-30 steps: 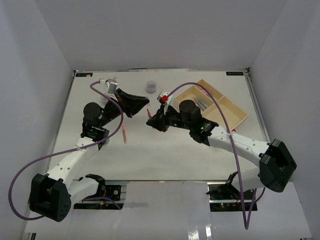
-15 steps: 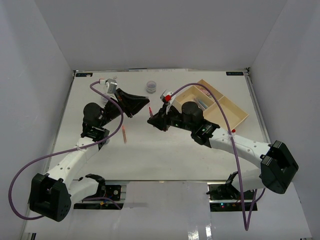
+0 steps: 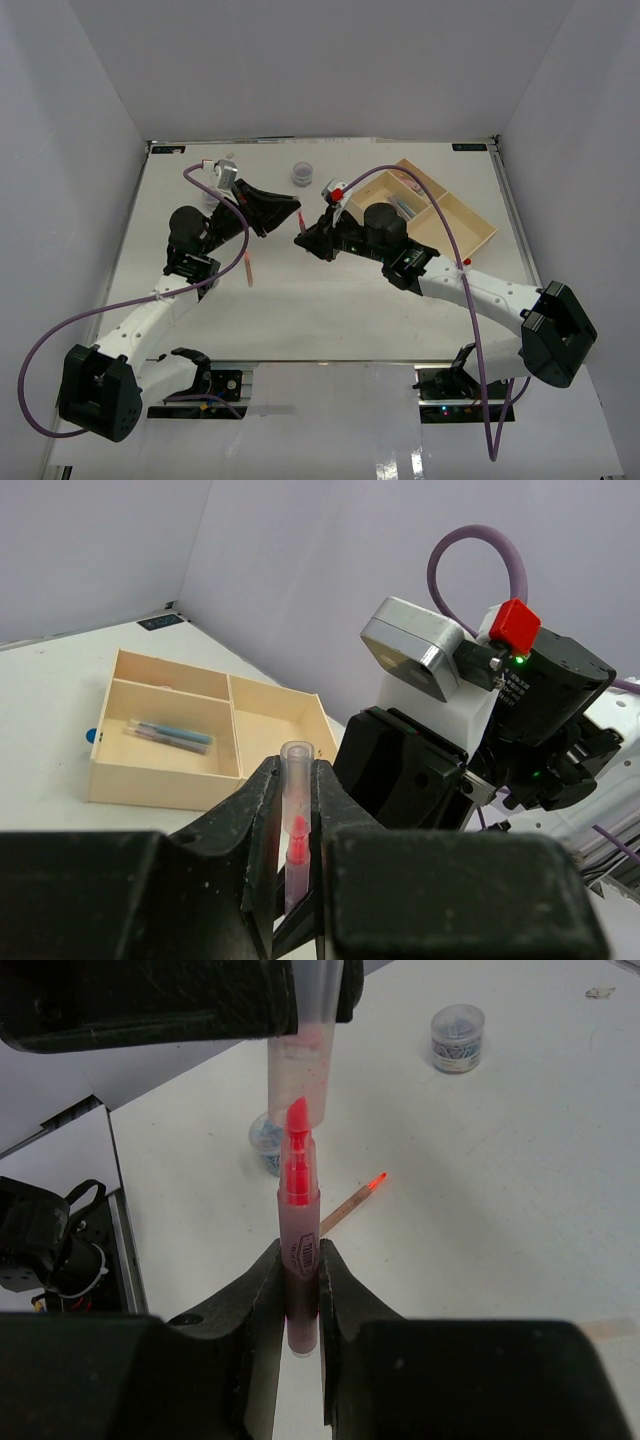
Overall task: Sort the stationery into containers
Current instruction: Close the pen cap on the pen.
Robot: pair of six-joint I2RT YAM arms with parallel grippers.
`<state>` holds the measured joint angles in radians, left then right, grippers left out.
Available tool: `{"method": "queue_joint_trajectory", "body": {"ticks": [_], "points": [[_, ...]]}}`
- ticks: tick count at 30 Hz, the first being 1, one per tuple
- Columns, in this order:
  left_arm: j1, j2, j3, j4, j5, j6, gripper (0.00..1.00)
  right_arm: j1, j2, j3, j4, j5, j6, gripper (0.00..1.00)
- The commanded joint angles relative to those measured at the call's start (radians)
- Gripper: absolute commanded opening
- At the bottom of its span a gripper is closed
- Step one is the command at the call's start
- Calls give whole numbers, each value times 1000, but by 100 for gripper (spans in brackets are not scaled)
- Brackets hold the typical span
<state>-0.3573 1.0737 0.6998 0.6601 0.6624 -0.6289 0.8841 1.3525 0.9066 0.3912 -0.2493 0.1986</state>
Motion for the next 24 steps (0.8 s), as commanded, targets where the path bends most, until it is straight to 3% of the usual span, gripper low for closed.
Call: {"method": "queue_joint_trajectory", "body": {"ticks": [1, 24], "points": [[-5, 0, -10, 27, 3, 9, 0, 3, -30, 15, 67, 15, -2, 8], [-17, 17, -29, 78, 19, -11, 0, 0, -32, 60, 90, 30, -8, 8]]}}
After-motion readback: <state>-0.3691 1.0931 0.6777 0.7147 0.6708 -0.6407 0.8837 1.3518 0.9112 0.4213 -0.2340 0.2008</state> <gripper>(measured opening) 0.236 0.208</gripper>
